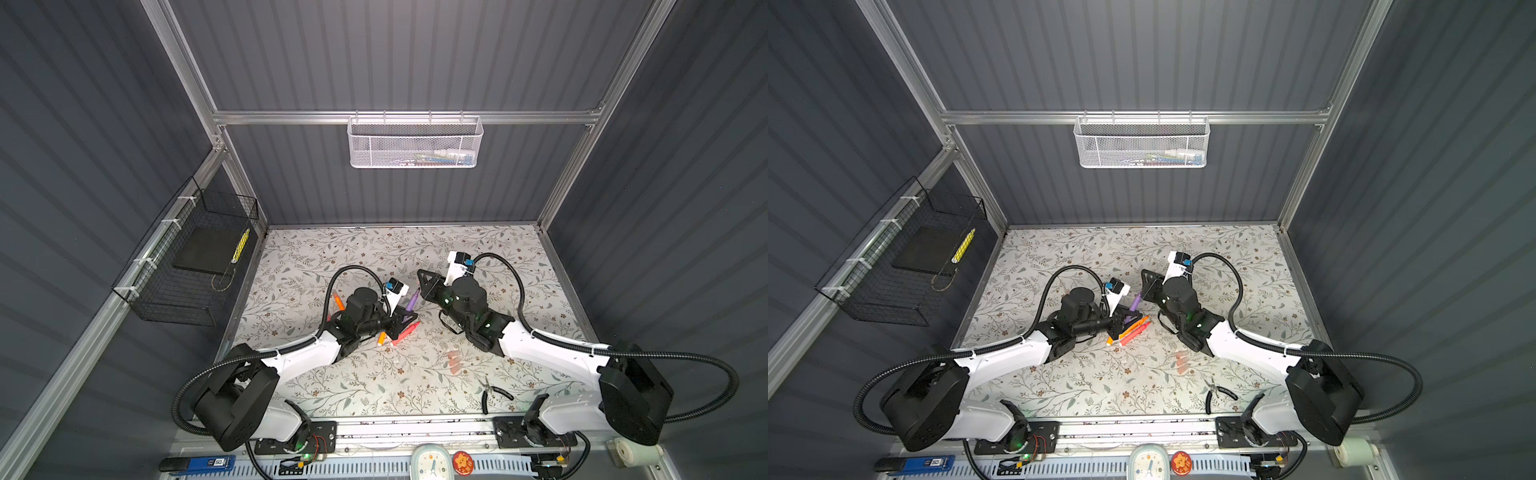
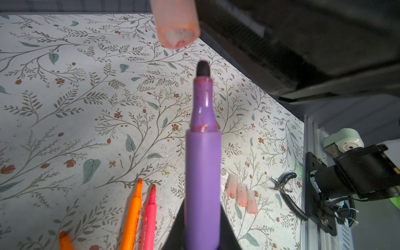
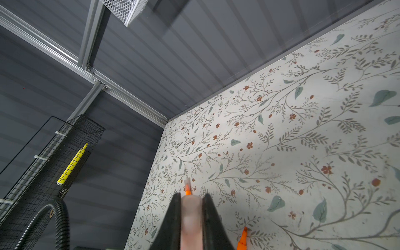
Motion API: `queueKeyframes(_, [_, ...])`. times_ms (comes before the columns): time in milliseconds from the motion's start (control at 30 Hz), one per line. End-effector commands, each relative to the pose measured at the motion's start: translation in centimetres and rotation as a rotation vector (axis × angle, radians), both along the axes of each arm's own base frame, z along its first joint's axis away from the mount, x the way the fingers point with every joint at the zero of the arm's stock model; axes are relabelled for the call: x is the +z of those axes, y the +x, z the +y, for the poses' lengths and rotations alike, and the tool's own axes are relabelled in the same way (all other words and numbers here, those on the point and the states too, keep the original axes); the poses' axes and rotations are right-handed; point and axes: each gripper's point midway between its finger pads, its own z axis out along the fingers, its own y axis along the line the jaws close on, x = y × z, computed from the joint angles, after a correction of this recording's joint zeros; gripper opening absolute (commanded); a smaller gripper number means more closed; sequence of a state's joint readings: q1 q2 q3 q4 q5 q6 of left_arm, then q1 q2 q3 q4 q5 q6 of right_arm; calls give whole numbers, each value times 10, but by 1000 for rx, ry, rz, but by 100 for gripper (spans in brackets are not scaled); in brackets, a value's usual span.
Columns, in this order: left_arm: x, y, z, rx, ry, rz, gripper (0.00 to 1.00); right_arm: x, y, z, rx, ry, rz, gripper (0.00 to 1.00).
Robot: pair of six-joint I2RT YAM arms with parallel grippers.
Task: Insert the pens into the pen caps
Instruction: 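Carry the pink cap over the purple marker tip held by the left gripper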
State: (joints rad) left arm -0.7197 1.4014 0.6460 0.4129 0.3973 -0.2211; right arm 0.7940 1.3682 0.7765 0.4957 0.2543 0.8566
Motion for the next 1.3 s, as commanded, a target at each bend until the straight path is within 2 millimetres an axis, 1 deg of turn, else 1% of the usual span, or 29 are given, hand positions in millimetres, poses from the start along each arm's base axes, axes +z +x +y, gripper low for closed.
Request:
queueKeyframes(0, [11,3,-6,-4,-20,-21,0,20,0,5,7,50,-40,0])
queueKeyframes(167, [10,5,-4,10,-13,-24,0,15,-4,-2,-11,42,-38,0])
queueKeyframes(433, [14,5,-1,22,-19,-38,0,9,-10,-7,-13,40,-32,0])
queueKeyframes(733, [18,4,-1,21,-27,-46,0,0,-12,-5,-9,40,-18,0])
queueKeyframes(1100, [18,3,-1,16,-29,-43,0,0,-9,-6,-30,37,-20,0])
queueKeyframes(1267, [16,2,-2,12,-27,-39,0,7,-7,-5,-34,31,-31,0])
